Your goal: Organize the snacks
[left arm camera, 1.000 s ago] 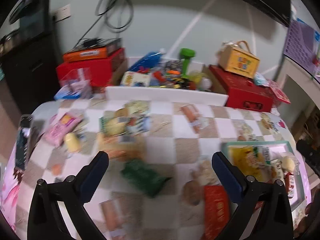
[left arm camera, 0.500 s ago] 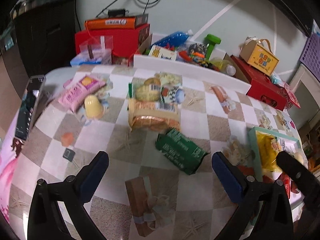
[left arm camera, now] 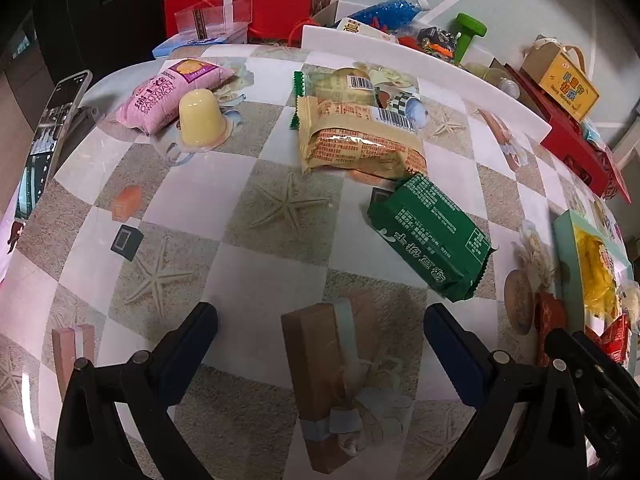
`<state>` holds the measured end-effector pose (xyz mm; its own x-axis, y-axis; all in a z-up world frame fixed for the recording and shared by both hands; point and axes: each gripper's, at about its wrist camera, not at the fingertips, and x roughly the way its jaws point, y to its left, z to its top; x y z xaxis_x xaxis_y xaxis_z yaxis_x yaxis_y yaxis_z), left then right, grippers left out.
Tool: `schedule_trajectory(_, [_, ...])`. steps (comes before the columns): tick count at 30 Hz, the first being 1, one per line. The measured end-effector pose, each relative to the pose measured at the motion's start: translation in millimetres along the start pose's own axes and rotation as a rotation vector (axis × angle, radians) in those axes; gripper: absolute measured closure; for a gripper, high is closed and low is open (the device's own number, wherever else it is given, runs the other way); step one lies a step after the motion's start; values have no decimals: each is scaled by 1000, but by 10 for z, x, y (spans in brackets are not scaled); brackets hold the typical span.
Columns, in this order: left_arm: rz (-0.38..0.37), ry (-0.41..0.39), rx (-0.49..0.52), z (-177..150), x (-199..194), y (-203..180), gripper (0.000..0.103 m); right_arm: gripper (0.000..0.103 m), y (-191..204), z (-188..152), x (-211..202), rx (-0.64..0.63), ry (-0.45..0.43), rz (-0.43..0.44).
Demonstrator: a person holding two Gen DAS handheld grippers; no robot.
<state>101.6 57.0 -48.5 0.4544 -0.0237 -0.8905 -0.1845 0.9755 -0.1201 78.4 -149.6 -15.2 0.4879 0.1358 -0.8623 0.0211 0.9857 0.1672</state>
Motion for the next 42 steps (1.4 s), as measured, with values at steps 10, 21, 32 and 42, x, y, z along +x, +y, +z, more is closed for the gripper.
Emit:
schedule_trajectory(10, [-3, -4, -3, -52, -95, 18, 1, 50, 45, -72, 66, -43, 40, -63])
schedule_trajectory(21, [4, -6, 5, -46, -104, -23, 1, 50, 171, -94, 79, -63, 40, 17])
schedule_trajectory(32, [6, -11, 3, -36, -149, 1, 1, 51, 319, -78, -44, -84, 3, 133])
schedule_trajectory(42, [12, -15, 16, -56, -174, -36, 1, 51, -43, -5, -64, -30, 9, -23])
